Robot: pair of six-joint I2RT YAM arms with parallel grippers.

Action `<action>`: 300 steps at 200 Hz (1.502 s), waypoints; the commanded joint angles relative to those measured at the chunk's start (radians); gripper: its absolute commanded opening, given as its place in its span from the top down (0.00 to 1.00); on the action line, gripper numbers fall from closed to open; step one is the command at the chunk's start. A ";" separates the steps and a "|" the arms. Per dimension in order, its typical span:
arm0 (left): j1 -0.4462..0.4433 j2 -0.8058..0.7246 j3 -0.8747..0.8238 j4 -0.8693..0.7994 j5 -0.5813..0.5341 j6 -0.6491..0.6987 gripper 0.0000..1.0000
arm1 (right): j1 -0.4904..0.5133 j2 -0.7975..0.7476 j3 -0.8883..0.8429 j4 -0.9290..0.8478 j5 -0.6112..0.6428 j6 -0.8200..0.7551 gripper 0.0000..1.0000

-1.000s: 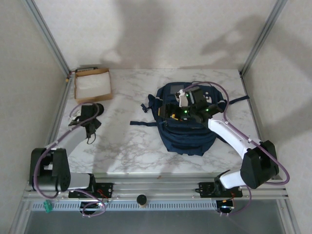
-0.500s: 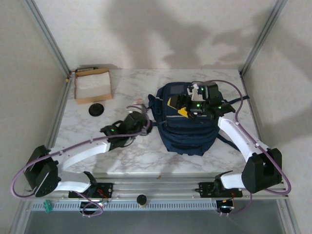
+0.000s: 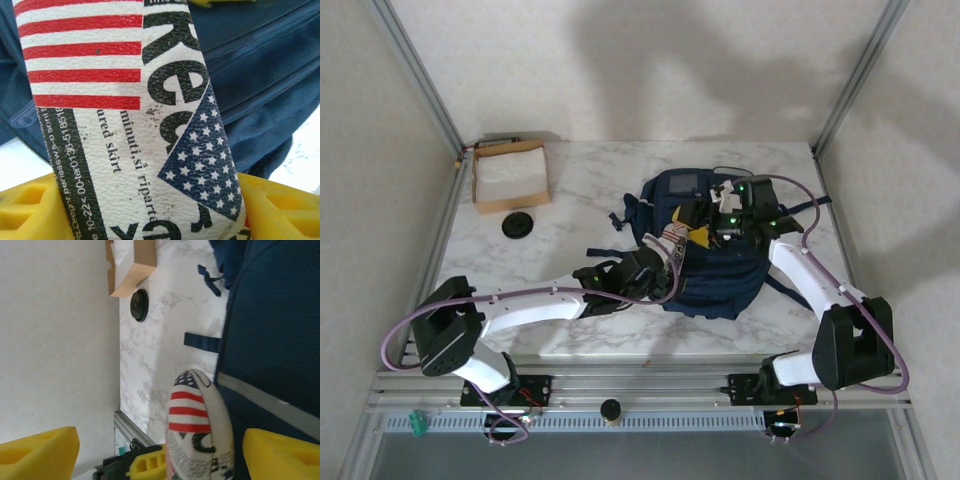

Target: Pack the student bag

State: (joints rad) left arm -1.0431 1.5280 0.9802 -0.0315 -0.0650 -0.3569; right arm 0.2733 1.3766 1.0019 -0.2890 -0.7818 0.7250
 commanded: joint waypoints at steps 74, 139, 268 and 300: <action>-0.022 0.028 0.086 0.160 0.072 0.071 0.59 | -0.069 -0.043 -0.079 0.025 -0.075 -0.017 0.48; -0.022 0.052 0.125 0.119 0.082 0.131 0.33 | -0.140 -0.098 -0.076 0.033 -0.083 -0.017 0.70; 0.075 0.345 0.472 -0.173 0.121 0.682 0.01 | -0.705 -0.265 -0.051 -0.017 0.056 -0.007 0.71; 0.089 0.415 0.540 -0.192 0.089 0.721 0.01 | -0.717 -0.273 -0.057 -0.011 0.075 -0.004 0.71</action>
State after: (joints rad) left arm -0.9699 1.9072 1.4586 -0.1616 0.0383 0.2855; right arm -0.4343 1.1244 0.9348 -0.3046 -0.7250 0.7124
